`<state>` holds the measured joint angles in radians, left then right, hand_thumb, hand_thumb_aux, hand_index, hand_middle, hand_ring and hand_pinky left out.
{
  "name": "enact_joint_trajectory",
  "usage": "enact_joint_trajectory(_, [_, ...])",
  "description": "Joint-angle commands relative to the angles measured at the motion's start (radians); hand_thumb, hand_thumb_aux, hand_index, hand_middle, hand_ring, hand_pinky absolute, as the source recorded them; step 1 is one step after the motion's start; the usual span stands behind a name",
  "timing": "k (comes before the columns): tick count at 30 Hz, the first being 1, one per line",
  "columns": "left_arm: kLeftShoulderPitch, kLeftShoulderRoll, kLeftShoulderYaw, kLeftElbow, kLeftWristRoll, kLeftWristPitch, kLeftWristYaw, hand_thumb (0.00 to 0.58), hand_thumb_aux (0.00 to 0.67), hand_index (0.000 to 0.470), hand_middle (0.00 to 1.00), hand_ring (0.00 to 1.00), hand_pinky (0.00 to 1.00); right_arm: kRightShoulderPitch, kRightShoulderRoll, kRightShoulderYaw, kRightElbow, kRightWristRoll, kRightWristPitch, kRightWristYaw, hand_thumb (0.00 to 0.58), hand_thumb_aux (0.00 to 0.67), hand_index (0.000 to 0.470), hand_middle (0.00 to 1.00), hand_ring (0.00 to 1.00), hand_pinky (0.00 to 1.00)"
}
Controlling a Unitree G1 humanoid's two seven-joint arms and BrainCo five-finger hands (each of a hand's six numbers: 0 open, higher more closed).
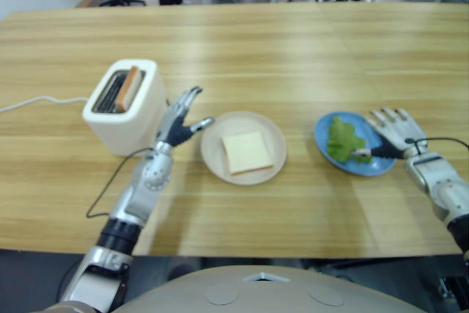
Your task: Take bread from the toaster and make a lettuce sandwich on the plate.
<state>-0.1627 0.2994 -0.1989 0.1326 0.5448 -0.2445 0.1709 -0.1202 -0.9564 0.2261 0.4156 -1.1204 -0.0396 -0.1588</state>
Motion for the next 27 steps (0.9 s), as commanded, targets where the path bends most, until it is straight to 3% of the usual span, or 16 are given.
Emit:
enact_joint_trajectory(1, [-0.004,-0.006,-0.008,0.036,0.002,-0.006,0.004,0.0,0.0,0.0,0.0,0.0,0.0,0.0,-0.007,0.032,-0.009,0.003,-0.005,0.009,0.0,0.0,0.0,0.0,0.0,0.0])
enact_joint_trajectory(7, [-0.001,0.0,-0.013,0.041,0.028,-0.002,0.016,0.0,0.0,0.0,0.0,0.0,0.0,0.001,0.0,0.06,-0.013,0.001,-0.006,0.025,0.0,0.0,0.0,0.0,0.0,0.0])
enact_joint_trajectory(17, [0.001,-0.007,-0.028,0.042,0.043,0.003,0.018,0.0,0.0,0.0,0.0,0.0,0.0,-0.068,0.029,0.15,0.139,0.004,-0.027,0.004,0.005,0.003,0.002,0.0,0.0,0.0])
enact_joint_trajectory(18, [0.001,-0.006,-0.028,0.043,0.042,0.003,0.018,0.0,0.0,0.0,0.0,0.0,0.0,-0.072,0.028,0.155,0.146,0.007,-0.028,0.002,0.124,0.076,0.052,0.0,0.0,0.0])
enact_joint_trajectory(19, [0.003,-0.006,-0.026,0.042,0.041,0.004,0.017,0.0,0.0,0.0,0.0,0.0,0.0,-0.075,0.027,0.159,0.151,0.008,-0.03,0.003,0.124,0.076,0.052,0.0,0.0,0.0])
enact_joint_trajectory(21, [0.006,-0.006,-0.025,0.04,0.039,0.005,0.016,0.0,0.0,0.0,0.0,0.0,0.0,-0.079,0.025,0.165,0.157,0.011,-0.034,0.002,0.319,0.221,0.152,0.0,0.0,0.0])
enact_joint_trajectory(22, [0.007,-0.005,-0.024,0.039,0.038,0.005,0.015,0.0,0.0,0.0,0.0,0.0,0.0,-0.08,0.024,0.167,0.158,0.012,-0.035,0.002,0.319,0.221,0.152,0.0,0.0,0.0])
enact_joint_trajectory(23, [0.006,-0.006,-0.025,0.04,0.039,0.006,0.015,0.0,0.0,0.0,0.0,0.0,0.0,-0.083,0.025,0.169,0.163,0.015,-0.038,0.002,0.447,0.349,0.24,0.0,0.0,0.0])
enact_joint_trajectory(25, [0.006,-0.007,-0.026,0.041,0.039,0.005,0.014,0.0,0.0,0.0,0.0,0.0,0.0,-0.088,0.025,0.173,0.17,0.018,-0.041,0.003,0.496,0.415,0.285,0.0,0.0,0.0])
enact_joint_trajectory(26, [0.006,-0.007,-0.027,0.041,0.038,0.005,0.014,0.0,0.0,0.0,0.0,0.0,0.0,-0.091,0.027,0.175,0.173,0.022,-0.043,0.003,0.496,0.415,0.285,0.0,0.0,0.0])
enact_joint_trajectory(27, [0.005,-0.007,-0.026,0.041,0.037,0.004,0.013,0.0,0.0,0.0,0.0,0.0,0.0,-0.093,0.028,0.176,0.175,0.025,-0.044,0.002,0.553,0.525,0.361,0.0,0.0,0.0])
